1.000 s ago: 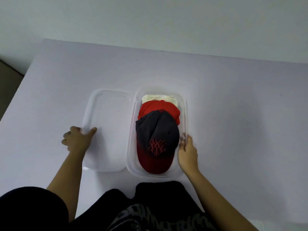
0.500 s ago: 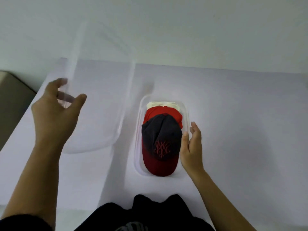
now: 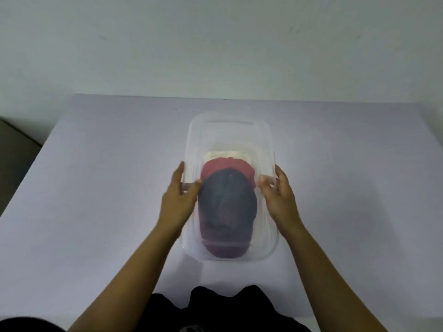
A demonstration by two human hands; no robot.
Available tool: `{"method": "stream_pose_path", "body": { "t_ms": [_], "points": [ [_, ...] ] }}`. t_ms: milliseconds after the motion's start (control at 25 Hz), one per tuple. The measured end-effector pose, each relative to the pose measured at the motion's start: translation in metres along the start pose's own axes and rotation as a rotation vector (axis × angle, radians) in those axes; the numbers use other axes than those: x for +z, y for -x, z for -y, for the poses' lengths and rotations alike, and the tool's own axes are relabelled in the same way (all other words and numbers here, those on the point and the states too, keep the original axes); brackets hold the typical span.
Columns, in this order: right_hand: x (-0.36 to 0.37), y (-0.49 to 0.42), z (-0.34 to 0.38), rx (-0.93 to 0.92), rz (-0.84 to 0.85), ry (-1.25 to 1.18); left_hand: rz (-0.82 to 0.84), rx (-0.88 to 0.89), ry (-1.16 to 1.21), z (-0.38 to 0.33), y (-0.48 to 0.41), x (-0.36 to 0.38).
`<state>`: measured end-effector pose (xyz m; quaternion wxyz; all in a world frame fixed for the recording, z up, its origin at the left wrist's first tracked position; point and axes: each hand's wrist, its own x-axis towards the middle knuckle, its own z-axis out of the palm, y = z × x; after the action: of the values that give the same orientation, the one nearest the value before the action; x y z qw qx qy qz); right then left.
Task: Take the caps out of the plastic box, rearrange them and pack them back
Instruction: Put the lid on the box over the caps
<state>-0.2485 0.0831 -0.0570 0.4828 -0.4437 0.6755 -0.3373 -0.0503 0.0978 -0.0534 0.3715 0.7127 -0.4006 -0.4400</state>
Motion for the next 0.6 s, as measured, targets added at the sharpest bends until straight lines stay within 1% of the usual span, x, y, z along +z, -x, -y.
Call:
{"method": "stream_pose_path", "body": {
  "t_ms": [80, 160, 280, 360, 480, 600],
  "points": [
    [0.006, -0.001, -0.024, -0.044, -0.053, 0.1, -0.039, 0.027, -0.194, 0.022, -0.007, 0.017],
    [0.012, -0.004, -0.042, -0.036, -0.045, 0.18, -0.066, -0.006, -0.303, 0.04, -0.013, 0.027],
    [0.022, -0.01, -0.055, 0.012, -0.035, 0.172, -0.039, -0.027, -0.299, 0.05, -0.019, 0.03],
    [0.023, -0.016, -0.058, 0.036, -0.044, 0.131, -0.021, 0.033, -0.264, 0.051, -0.022, 0.03],
    [0.024, -0.022, -0.058, 0.069, -0.067, 0.063, -0.003, 0.103, -0.35, 0.054, -0.029, 0.033],
    [0.026, -0.023, -0.059, 0.074, -0.076, 0.046, 0.013, 0.086, -0.395, 0.054, -0.031, 0.034]
  ]
}}
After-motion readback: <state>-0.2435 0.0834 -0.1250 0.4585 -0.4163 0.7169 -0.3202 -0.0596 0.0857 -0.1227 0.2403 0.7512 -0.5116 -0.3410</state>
